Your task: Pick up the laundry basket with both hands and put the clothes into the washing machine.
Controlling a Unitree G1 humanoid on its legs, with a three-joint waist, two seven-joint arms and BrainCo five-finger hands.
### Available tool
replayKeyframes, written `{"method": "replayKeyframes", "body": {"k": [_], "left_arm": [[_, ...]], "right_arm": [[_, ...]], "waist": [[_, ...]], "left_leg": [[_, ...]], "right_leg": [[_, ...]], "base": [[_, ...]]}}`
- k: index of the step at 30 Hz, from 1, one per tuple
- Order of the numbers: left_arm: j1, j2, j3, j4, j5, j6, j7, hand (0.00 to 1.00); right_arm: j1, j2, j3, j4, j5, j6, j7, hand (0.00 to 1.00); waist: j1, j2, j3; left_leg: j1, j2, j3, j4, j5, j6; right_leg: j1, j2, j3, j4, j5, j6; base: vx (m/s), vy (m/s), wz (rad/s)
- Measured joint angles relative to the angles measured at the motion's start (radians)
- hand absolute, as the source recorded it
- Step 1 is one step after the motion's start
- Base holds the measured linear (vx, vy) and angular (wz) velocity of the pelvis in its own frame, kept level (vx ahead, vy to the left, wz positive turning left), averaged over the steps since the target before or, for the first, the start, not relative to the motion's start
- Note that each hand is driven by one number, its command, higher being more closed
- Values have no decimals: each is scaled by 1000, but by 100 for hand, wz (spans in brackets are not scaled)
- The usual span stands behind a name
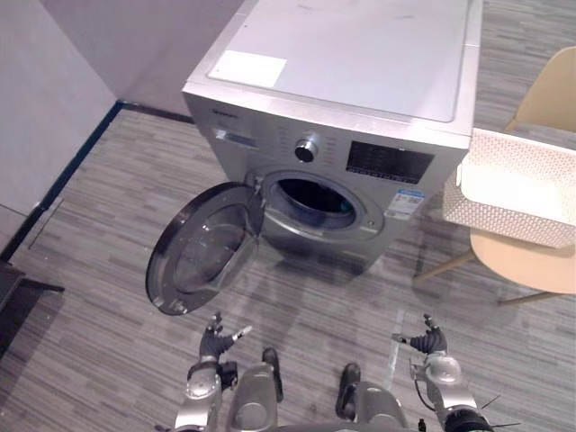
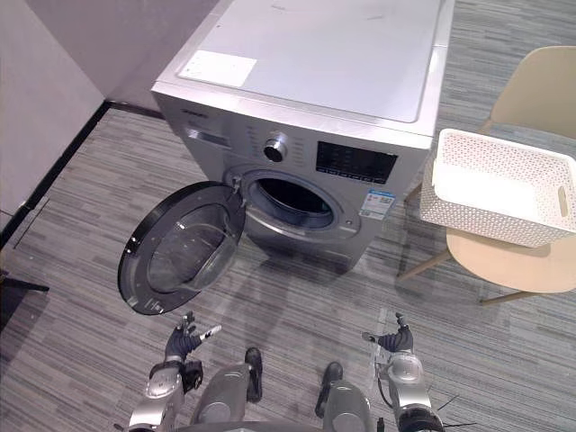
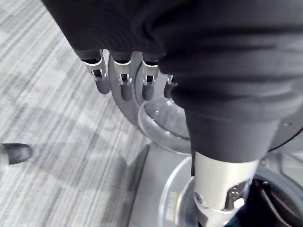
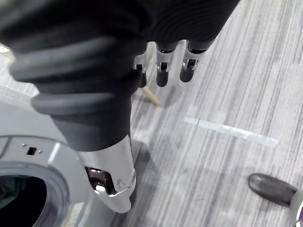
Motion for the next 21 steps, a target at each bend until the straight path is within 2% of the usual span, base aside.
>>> {"method": "replayKeyframes", "body": {"k": [1,2,6,9,12,15,18,21], "left_arm": [[-19,22,-20,-33,0,0,2,0],[-21,38,-32,-69,1,-1,3,0],[-33,75,-25,-169,4,-5,21,0],[-64,114,42,-215,13,-12,51,0],[-107,179,154,-214,13,-14,115,0],[-167,304,218,-160,13,-14,173,0],[-228,394,233,-55,13,-13,178,0],[-303,458,245,55,14,-10,176,0]], "right_arm": [[1,14,-6,8,0,0,2,0],[11,21,-13,13,1,-1,2,0],[23,22,-19,14,0,-2,2,0],[27,22,-19,13,0,-4,3,0],[26,21,-19,12,0,-7,3,0],[30,10,-21,13,0,-8,6,0],[28,0,-21,13,0,-8,21,0],[25,-13,-21,13,1,-13,22,0]], "waist": [[-14,-12,-13],[-22,-15,-16],[-23,-16,-35],[-27,-18,-56],[-39,-24,-62],[-42,-31,-65],[-42,-39,-61],[-42,-58,-55]], "left_leg": [[10,-24,-11,-61,43,11],[20,-41,-24,-87,58,16],[66,-85,-28,-158,90,33],[77,-101,-27,-186,105,44],[95,-105,-18,-214,121,56],[101,-106,-15,-215,124,61],[96,-103,-12,-216,124,61],[72,-96,-11,-214,125,61]], "right_leg": [[15,-11,-18,-49,37,14],[37,-21,-33,-83,57,27],[86,-39,-36,-160,109,44],[102,-45,-34,-202,134,55],[115,-42,-27,-234,155,60],[130,-32,-25,-261,169,59],[128,-23,-23,-271,173,54],[106,-15,-21,-279,177,48]], "base": [[-114,153,43],[-103,155,42],[-70,167,11],[-7,75,0],[19,27,-9],[58,-12,-6],[41,-13,-4],[5,-16,-3]]}}
